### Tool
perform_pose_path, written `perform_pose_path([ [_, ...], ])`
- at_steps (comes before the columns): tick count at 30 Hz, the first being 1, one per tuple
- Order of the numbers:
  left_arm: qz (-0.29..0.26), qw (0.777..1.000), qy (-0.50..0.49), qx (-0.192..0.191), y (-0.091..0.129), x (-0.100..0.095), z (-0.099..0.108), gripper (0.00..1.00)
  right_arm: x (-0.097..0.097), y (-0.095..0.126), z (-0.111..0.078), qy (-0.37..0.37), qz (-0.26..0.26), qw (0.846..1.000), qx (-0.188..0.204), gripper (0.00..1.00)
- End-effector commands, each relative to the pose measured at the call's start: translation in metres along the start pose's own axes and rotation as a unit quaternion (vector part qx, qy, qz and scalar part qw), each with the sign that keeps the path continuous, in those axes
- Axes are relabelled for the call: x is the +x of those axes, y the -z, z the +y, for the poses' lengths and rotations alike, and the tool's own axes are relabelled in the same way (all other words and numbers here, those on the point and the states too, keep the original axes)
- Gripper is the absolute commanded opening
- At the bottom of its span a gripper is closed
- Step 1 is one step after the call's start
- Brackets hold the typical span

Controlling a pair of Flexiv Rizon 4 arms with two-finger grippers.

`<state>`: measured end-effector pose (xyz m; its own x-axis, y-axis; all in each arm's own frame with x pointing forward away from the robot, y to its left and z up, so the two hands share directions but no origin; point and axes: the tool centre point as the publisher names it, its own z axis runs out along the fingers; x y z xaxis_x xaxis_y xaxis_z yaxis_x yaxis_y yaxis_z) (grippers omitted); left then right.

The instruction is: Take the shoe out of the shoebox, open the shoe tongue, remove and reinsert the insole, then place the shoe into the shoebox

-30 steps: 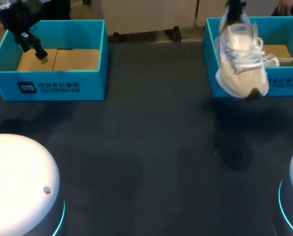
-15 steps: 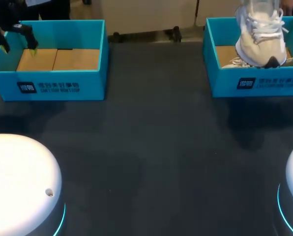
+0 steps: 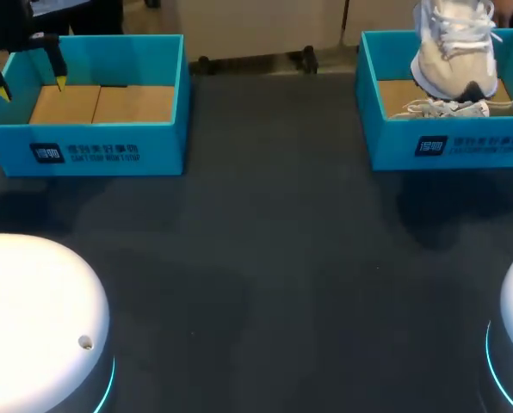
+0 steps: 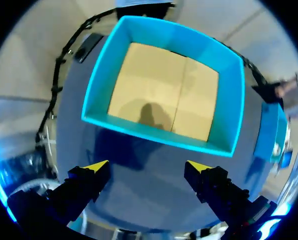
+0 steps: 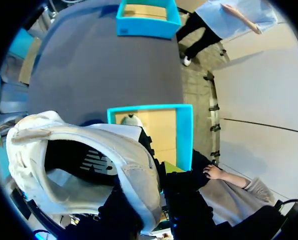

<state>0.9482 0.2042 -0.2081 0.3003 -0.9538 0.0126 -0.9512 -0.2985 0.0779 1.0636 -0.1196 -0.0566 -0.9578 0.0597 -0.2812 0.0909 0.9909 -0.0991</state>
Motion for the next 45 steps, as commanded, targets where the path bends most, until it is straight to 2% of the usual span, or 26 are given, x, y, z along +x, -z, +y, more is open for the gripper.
perform_pose_path([
  [1, -0.016, 0.999, 0.047, -0.021, 0.002, 0.001, -0.007, 1.00, -0.030, -0.007, -0.024, 0.004, -0.001, 1.000, -0.021, 0.00],
  [4, -0.016, 0.999, 0.047, -0.021, 0.002, 0.001, -0.007, 1.00, -0.050, -0.013, -0.033, 0.016, -0.004, 1.000, -0.015, 0.00],
  [5, -0.016, 0.999, 0.047, -0.021, 0.002, 0.001, -0.007, 1.00, -0.056, -0.016, -0.036, 0.026, -0.009, 0.999, -0.028, 0.00],
  [6, -0.016, 0.999, 0.047, -0.021, 0.002, 0.001, -0.007, 1.00, -0.061, -0.017, -0.038, 0.032, -0.011, 0.999, -0.018, 0.00],
  [15, -0.016, 0.999, 0.047, -0.021, 0.002, 0.001, -0.007, 1.00, -0.080, -0.041, -0.043, 0.066, 0.000, 0.997, -0.041, 0.00],
  [17, -0.016, 0.999, 0.047, -0.021, 0.002, 0.001, -0.007, 1.00, -0.080, -0.047, -0.045, 0.047, -0.001, 0.998, -0.046, 0.00],
  [20, -0.016, 0.999, 0.047, -0.021, 0.002, 0.001, -0.007, 1.00, -0.079, -0.054, -0.061, -0.071, 0.011, 0.996, -0.044, 0.00],
  [24, -0.016, 0.999, 0.047, -0.021, 0.002, 0.001, -0.007, 1.00, -0.075, -0.062, -0.088, -0.216, 0.037, 0.975, -0.034, 0.00],
  [25, -0.016, 0.999, 0.047, -0.021, 0.002, 0.001, -0.007, 1.00, -0.073, -0.063, -0.096, -0.251, 0.044, 0.966, -0.037, 0.00],
  [27, -0.016, 0.999, 0.047, -0.021, 0.002, 0.001, -0.007, 1.00, -0.064, -0.063, -0.112, -0.348, 0.053, 0.936, -0.016, 0.00],
  [38, -0.016, 0.999, 0.047, -0.021, 0.002, 0.001, -0.007, 1.00, -0.064, -0.063, -0.112, -0.348, 0.053, 0.936, -0.016, 0.00],
  [40, -0.016, 0.999, 0.047, -0.021, 0.002, 0.001, -0.007, 1.00, -0.066, -0.069, -0.117, -0.383, 0.064, 0.922, -0.007, 0.00],
  [43, -0.016, 0.999, 0.047, -0.021, 0.002, 0.001, -0.007, 1.00, -0.062, -0.077, -0.129, -0.446, 0.058, 0.893, 0.005, 0.00],
  [45, -0.016, 0.999, 0.047, -0.021, 0.002, 0.001, -0.007, 1.00, -0.060, -0.082, -0.138, -0.471, 0.052, 0.881, 0.010, 0.00],
])
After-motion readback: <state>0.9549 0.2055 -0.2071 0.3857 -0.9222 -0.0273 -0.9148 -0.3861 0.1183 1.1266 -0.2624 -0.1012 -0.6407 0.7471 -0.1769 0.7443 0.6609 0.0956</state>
